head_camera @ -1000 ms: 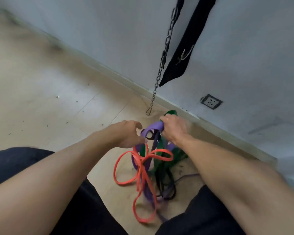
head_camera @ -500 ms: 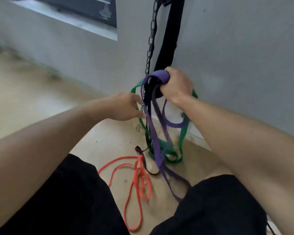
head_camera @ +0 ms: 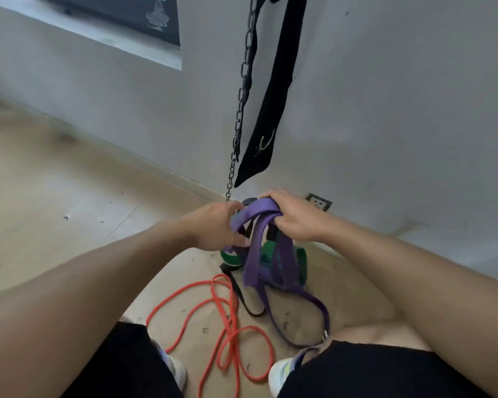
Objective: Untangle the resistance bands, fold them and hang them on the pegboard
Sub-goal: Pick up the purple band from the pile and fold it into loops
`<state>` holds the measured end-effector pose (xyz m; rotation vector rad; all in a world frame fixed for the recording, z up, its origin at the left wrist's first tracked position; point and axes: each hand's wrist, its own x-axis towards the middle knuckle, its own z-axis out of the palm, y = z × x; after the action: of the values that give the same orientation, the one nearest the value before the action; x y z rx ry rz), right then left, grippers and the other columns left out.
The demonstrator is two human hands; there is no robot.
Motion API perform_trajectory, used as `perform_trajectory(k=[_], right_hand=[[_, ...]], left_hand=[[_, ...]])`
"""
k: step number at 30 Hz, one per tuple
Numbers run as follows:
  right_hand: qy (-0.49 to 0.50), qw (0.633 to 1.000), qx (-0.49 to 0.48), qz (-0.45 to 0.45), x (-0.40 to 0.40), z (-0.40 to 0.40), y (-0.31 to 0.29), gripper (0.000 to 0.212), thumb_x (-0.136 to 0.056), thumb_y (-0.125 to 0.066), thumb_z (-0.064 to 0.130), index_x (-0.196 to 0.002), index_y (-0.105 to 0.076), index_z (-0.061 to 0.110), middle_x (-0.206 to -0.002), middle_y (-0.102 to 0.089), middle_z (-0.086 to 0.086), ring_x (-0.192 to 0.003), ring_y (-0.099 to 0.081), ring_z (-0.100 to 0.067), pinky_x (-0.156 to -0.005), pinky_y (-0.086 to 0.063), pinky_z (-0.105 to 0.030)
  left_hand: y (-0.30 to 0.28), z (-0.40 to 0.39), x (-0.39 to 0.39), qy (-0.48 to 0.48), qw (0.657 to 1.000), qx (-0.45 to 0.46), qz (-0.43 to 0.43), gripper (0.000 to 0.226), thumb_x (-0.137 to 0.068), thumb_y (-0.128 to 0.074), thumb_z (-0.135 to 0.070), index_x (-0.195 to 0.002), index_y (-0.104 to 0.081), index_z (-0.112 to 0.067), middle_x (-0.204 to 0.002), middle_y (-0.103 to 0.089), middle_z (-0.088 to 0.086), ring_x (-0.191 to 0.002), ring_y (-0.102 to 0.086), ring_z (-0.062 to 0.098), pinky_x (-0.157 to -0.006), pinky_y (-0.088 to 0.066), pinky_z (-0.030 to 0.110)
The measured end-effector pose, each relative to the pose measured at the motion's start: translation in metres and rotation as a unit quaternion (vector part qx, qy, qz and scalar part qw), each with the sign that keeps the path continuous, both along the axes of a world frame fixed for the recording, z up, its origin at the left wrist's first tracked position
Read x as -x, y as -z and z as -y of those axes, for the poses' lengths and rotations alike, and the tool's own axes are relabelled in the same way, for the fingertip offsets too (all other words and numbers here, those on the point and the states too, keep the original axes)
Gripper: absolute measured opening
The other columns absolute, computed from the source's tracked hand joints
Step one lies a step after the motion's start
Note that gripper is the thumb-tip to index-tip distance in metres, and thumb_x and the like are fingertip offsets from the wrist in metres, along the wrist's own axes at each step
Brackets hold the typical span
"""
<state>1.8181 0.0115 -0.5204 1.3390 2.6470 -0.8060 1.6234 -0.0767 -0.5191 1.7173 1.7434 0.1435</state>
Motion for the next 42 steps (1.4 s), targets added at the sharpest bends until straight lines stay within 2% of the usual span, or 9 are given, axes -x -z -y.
perform_trajectory(k=[3, 6, 12, 17, 21, 25, 29, 34, 42], right_hand=[[-0.001, 0.999, 0.002, -0.038, 0.006, 0.000, -0.003, 0.042, -0.090, -0.057, 0.008, -0.128, -0.057, 0.025, -0.124, -0.059, 0.001, -0.112, -0.056, -0.020, -0.098, -0.048, -0.038], [0.008, 0.998, 0.003, -0.070, 0.015, -0.004, -0.019, 0.038, -0.081, -0.061, 0.007, -0.112, -0.065, 0.029, -0.104, -0.069, 0.006, -0.095, -0.064, -0.018, -0.081, -0.053, -0.036], [0.034, 0.983, 0.007, -0.179, 0.006, -0.011, -0.055, 0.037, -0.070, -0.080, 0.014, -0.102, -0.074, 0.032, -0.091, -0.076, 0.012, -0.084, -0.071, -0.006, -0.074, -0.056, -0.025], [0.039, 0.994, -0.030, -0.101, -0.001, -0.019, -0.052, 0.038, -0.069, -0.091, 0.047, -0.100, -0.071, 0.040, -0.085, -0.070, 0.020, -0.077, -0.066, -0.003, -0.075, -0.055, -0.034], [0.017, 0.999, -0.019, -0.045, 0.001, -0.010, -0.044, 0.033, -0.076, -0.087, 0.045, -0.087, -0.057, 0.054, -0.079, -0.064, 0.027, -0.076, -0.062, 0.004, -0.074, -0.051, -0.032], [0.003, 0.999, -0.030, -0.035, 0.002, 0.000, -0.039, 0.038, -0.077, -0.085, 0.047, -0.105, -0.060, 0.050, -0.097, -0.068, 0.022, -0.094, -0.065, -0.009, -0.085, -0.055, -0.038], [0.032, 0.997, -0.030, -0.066, -0.004, 0.001, -0.040, 0.054, -0.069, -0.091, 0.051, -0.118, -0.071, 0.040, -0.108, -0.075, 0.015, -0.103, -0.068, -0.014, -0.093, -0.056, -0.042], [0.002, 0.987, -0.158, -0.029, -0.005, 0.006, -0.037, 0.051, -0.098, -0.064, 0.043, -0.147, -0.053, 0.043, -0.125, -0.073, 0.007, -0.114, -0.066, -0.024, -0.085, -0.048, -0.035], [0.024, 0.966, -0.252, -0.042, -0.006, 0.009, -0.048, 0.028, -0.092, -0.070, 0.049, -0.118, -0.067, 0.039, -0.116, -0.073, 0.015, -0.108, -0.067, -0.018, -0.074, -0.041, -0.032]], left_hand=[[0.006, -0.008, -0.005, 0.007, 1.000, -0.011, -0.001, 0.082, -0.075, -0.080, -0.056, -0.140, -0.045, -0.020, -0.134, -0.058, 0.002, -0.116, -0.057, 0.025, -0.099, -0.048, 0.041], [0.003, -0.014, -0.011, -0.049, 0.998, -0.026, 0.027, 0.084, -0.067, -0.082, -0.063, -0.129, -0.044, -0.021, -0.124, -0.059, -0.001, -0.112, -0.059, 0.024, -0.096, -0.050, 0.043], [-0.019, -0.022, -0.014, -0.094, 0.984, -0.133, 0.075, 0.049, -0.072, -0.082, -0.048, -0.104, -0.051, -0.027, -0.091, -0.065, -0.005, -0.086, -0.062, 0.020, -0.073, -0.052, 0.035], [-0.020, -0.024, -0.007, -0.134, 0.977, -0.157, 0.056, 0.039, -0.076, -0.075, -0.035, -0.112, -0.061, -0.030, -0.103, -0.069, -0.012, -0.083, -0.068, 0.017, -0.072, -0.057, 0.036], [-0.015, -0.020, -0.010, -0.119, 0.976, -0.182, -0.015, 0.053, -0.081, -0.070, -0.035, -0.133, -0.064, -0.026, -0.125, -0.071, -0.003, -0.101, -0.067, 0.020, -0.085, -0.052, 0.029], [-0.017, -0.017, -0.015, -0.100, 0.970, -0.221, -0.033, 0.056, -0.083, -0.068, -0.033, -0.139, -0.062, -0.027, -0.138, -0.064, -0.006, -0.110, -0.065, 0.023, -0.095, -0.051, 0.032], [-0.020, -0.016, -0.015, -0.093, 0.961, -0.256, -0.053, 0.052, -0.081, -0.070, -0.036, -0.132, -0.065, -0.032, -0.130, -0.065, -0.012, -0.094, -0.066, 0.021, -0.083, -0.054, 0.033], [-0.018, -0.013, -0.020, -0.122, 0.955, -0.267, -0.031, 0.043, -0.076, -0.075, -0.034, -0.117, -0.063, -0.027, -0.115, -0.067, -0.009, -0.082, -0.058, 0.016, -0.076, -0.047, 0.030], [-0.023, -0.015, -0.022, -0.131, 0.964, -0.227, -0.039, 0.032, -0.078, -0.074, -0.041, -0.108, -0.065, -0.031, -0.113, -0.066, -0.010, -0.085, -0.063, 0.018, -0.073, -0.047, 0.032]])
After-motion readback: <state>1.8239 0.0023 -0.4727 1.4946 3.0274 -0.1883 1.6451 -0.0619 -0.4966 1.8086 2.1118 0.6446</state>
